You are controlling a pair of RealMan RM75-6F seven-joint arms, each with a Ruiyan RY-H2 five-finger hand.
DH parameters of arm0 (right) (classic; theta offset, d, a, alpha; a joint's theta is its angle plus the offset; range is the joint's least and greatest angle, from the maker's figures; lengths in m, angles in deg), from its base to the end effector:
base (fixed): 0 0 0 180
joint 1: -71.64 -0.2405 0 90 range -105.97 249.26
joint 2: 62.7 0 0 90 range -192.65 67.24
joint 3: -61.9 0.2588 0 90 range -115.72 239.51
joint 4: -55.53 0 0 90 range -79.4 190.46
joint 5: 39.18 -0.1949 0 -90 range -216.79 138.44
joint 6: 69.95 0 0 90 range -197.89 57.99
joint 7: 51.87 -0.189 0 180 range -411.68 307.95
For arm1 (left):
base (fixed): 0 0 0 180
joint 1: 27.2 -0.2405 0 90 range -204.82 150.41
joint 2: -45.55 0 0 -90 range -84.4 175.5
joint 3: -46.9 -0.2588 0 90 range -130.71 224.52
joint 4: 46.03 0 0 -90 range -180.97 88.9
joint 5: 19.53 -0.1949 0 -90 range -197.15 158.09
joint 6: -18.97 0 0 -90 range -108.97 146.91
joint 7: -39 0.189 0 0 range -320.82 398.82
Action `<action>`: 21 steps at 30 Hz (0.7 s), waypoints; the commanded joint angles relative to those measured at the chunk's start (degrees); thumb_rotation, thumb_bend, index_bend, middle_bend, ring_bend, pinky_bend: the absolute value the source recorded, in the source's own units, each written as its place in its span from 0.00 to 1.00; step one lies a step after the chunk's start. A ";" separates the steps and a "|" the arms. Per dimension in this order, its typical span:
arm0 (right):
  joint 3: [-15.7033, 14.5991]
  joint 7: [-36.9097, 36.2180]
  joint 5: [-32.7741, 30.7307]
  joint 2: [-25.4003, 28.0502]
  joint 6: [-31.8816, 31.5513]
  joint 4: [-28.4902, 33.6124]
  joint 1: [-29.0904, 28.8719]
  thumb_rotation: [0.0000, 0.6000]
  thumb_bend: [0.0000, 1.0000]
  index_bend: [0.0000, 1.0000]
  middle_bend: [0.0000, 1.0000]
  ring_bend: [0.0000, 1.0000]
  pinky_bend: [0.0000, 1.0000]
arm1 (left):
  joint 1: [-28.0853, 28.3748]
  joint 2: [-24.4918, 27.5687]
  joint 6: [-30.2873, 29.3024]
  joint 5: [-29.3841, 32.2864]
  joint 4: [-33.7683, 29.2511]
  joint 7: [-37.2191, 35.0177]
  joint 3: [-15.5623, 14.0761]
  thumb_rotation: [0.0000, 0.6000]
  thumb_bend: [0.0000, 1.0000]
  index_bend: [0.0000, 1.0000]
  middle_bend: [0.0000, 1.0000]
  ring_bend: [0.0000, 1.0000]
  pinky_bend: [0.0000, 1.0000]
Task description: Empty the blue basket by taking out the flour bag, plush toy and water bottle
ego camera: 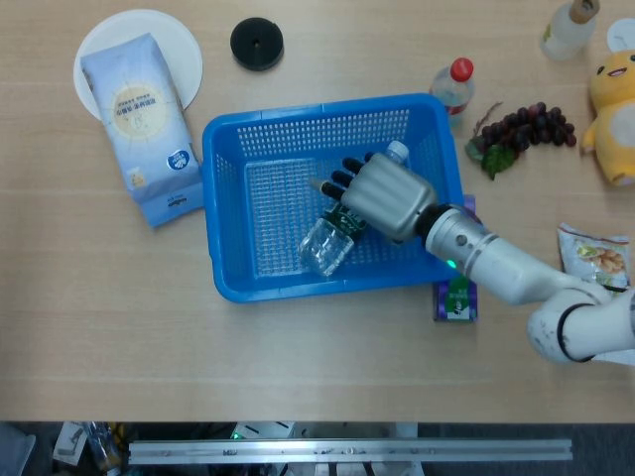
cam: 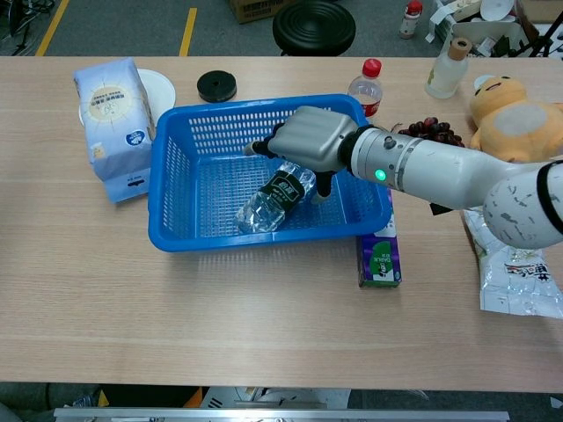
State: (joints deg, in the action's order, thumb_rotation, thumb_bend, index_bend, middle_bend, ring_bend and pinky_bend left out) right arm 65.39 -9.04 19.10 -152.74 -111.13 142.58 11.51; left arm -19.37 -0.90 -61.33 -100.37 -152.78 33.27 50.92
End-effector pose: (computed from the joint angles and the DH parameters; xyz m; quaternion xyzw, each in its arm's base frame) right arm -0.0607 -0.3587 -0.0860 0.9095 -0.1490 0.2335 0.3101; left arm -0.2770 0.2393 0.2395 -0.5818 -0.4200 -0.3889 0.5778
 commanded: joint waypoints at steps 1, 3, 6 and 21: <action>-0.92 0.99 -0.43 -1.94 -0.50 -1.96 -0.63 1.00 0.00 0.11 0.28 0.21 0.43 | -0.08 0.06 0.04 0.06 0.15 -0.26 -0.01 1.00 0.20 0.00 0.04 0.00 0.26; -1.21 1.25 -0.67 -3.26 -0.81 -3.32 -0.79 1.00 0.00 0.11 0.28 0.21 0.43 | -0.06 0.12 0.08 0.00 0.16 -0.44 0.02 1.00 0.20 0.00 0.04 0.00 0.26; -1.50 1.55 -0.86 -4.96 -1.09 -5.09 -1.06 1.00 0.00 0.11 0.28 0.21 0.43 | -0.20 0.16 -0.12 -0.38 0.12 -0.66 -0.07 1.00 0.20 0.00 0.04 0.00 0.26; -2.82 0.98 -1.75 -10.23 -0.04 -11.53 -1.60 1.00 0.00 0.14 0.29 0.25 0.45 | -0.51 0.39 0.06 -0.30 0.68 -2.00 -0.16 1.00 0.20 0.00 0.04 0.00 0.26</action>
State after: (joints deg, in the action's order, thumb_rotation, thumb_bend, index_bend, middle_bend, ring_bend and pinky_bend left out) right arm 62.61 -7.87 17.20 -162.84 -111.13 131.19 9.87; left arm -19.85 -0.51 -61.26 -100.66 -152.12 31.30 50.78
